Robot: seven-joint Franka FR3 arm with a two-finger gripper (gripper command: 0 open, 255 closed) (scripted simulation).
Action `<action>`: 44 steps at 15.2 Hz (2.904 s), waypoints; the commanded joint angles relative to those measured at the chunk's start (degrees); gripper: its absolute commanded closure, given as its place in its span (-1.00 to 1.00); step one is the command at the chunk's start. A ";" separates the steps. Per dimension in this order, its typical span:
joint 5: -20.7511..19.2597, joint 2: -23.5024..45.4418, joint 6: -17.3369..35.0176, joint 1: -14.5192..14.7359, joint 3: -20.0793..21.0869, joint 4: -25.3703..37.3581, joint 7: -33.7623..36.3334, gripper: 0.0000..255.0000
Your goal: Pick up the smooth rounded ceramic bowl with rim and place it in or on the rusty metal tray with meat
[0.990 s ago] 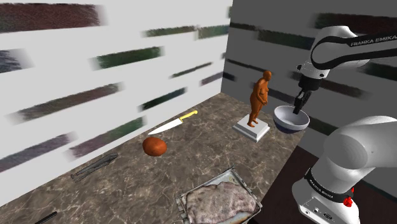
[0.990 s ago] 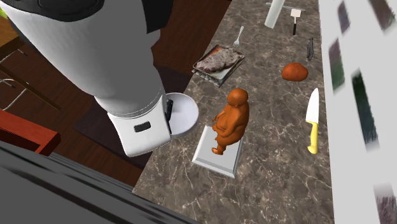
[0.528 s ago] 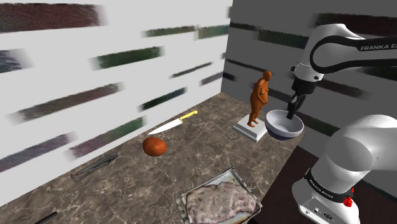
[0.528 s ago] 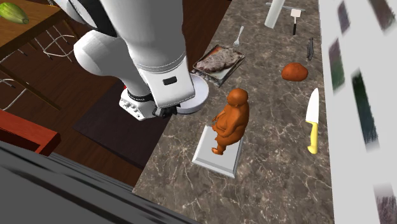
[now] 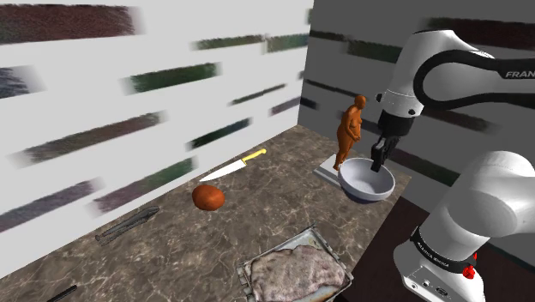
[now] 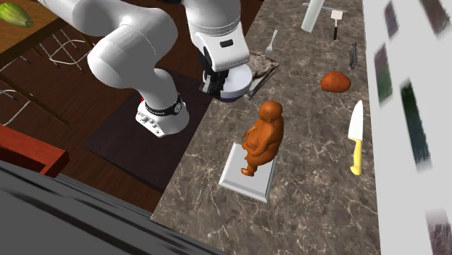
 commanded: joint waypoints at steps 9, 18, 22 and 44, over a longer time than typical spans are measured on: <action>15.65 5.04 2.79 12.44 16.58 4.31 16.64 1.00; 23.88 18.13 8.50 16.30 29.87 14.81 28.65 1.00; 24.93 19.63 11.32 16.49 31.37 13.63 28.80 1.00; 30.05 28.68 27.82 16.87 37.33 6.05 26.69 1.00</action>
